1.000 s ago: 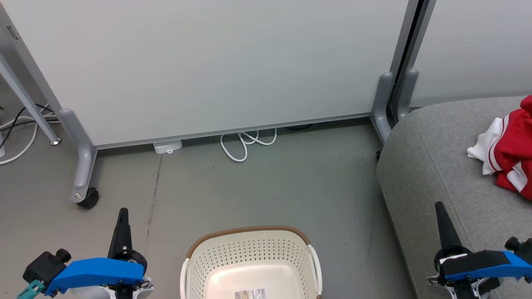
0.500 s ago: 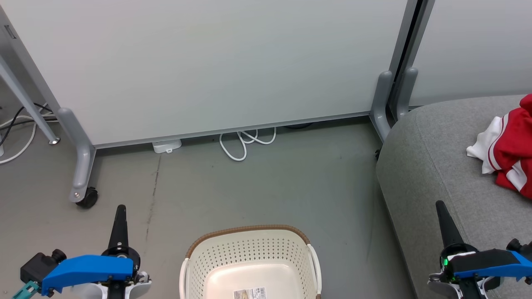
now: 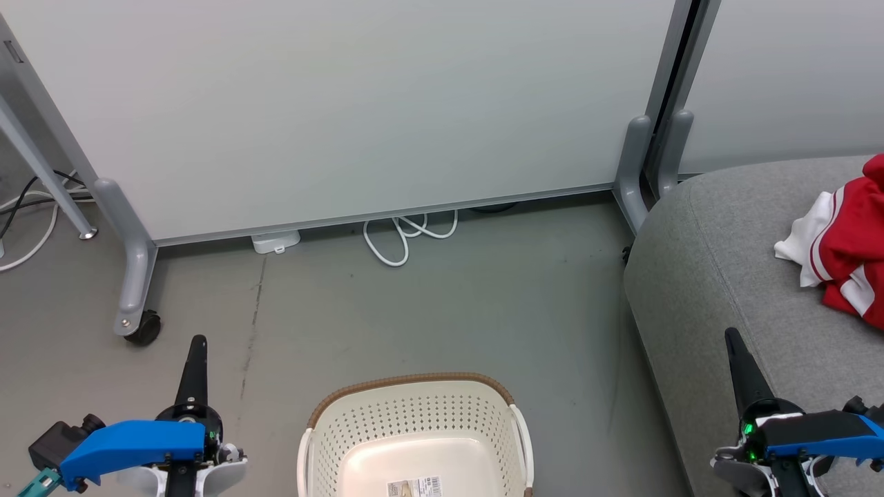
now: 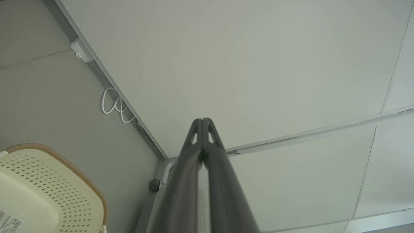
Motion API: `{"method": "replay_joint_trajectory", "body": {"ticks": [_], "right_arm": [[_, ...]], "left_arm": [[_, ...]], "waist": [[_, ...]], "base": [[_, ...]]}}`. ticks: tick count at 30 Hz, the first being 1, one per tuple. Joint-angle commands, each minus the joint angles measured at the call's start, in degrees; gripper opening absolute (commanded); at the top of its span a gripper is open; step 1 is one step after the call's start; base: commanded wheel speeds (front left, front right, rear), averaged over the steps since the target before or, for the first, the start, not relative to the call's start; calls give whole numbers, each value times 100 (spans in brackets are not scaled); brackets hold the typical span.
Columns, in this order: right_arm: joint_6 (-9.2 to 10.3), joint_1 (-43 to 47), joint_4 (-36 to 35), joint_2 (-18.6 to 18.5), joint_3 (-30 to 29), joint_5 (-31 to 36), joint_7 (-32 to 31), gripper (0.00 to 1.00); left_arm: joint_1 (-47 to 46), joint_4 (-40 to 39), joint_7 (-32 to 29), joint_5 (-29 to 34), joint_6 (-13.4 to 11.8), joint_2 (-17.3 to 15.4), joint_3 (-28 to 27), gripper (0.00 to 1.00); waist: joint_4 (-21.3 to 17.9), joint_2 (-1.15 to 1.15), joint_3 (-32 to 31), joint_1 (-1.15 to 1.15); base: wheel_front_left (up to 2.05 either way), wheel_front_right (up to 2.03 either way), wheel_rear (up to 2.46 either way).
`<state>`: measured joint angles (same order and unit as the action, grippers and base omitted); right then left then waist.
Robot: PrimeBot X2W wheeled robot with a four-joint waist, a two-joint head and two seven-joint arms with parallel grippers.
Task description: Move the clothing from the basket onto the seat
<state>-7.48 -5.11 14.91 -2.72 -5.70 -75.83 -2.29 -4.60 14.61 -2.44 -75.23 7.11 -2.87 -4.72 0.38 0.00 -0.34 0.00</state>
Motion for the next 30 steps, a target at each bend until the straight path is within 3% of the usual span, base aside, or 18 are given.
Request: {"method": "replay_joint_trajectory", "body": {"ticks": [1, 30], "right_arm": [[-2, -113, -62, -24, -17, -177, -52, 0], [-2, -137, -92, -26, -78, -1402, -369, 0]], "left_arm": [[-111, -55, -43, -169, 48, -2, -36, 0], [-177, -68, -357, -1442, 63, -1, -163, 0]], "waist": [[-2, 0, 3, 0], [-30, 0, 42, 0]], "base": [[0, 0, 0], [0, 0, 0]]}}
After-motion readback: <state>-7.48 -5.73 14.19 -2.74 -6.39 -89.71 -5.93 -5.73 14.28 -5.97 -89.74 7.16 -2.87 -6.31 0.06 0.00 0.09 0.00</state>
